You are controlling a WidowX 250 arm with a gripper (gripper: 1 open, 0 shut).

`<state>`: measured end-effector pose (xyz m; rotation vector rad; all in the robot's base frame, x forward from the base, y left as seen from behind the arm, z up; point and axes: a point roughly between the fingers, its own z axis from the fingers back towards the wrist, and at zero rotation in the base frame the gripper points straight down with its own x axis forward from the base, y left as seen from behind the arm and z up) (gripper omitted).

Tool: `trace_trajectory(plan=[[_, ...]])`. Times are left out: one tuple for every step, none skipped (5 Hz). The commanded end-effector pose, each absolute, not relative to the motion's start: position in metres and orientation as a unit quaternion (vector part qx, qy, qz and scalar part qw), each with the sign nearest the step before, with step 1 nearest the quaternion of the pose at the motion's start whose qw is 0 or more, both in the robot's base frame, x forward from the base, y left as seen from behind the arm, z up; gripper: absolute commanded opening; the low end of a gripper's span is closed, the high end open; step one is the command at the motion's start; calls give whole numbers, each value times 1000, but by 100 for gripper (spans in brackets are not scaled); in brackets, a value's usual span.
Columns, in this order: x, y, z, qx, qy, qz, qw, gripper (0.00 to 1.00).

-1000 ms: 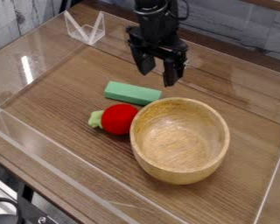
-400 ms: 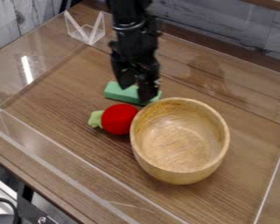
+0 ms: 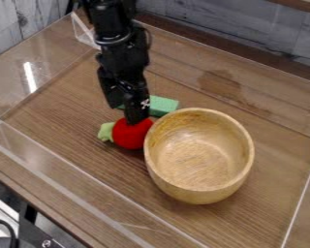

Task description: Move the red fruit to the right side of the table

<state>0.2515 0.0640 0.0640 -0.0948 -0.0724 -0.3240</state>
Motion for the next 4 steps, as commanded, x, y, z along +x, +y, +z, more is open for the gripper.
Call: trace_trajectory(plan=[[249, 67, 68, -35, -52, -171, 983, 100], [246, 66, 61, -33, -47, -176, 983, 100], [245, 65, 55, -28, -42, -178, 983, 100], [246, 64, 48, -24, -38, -179, 983, 100]])
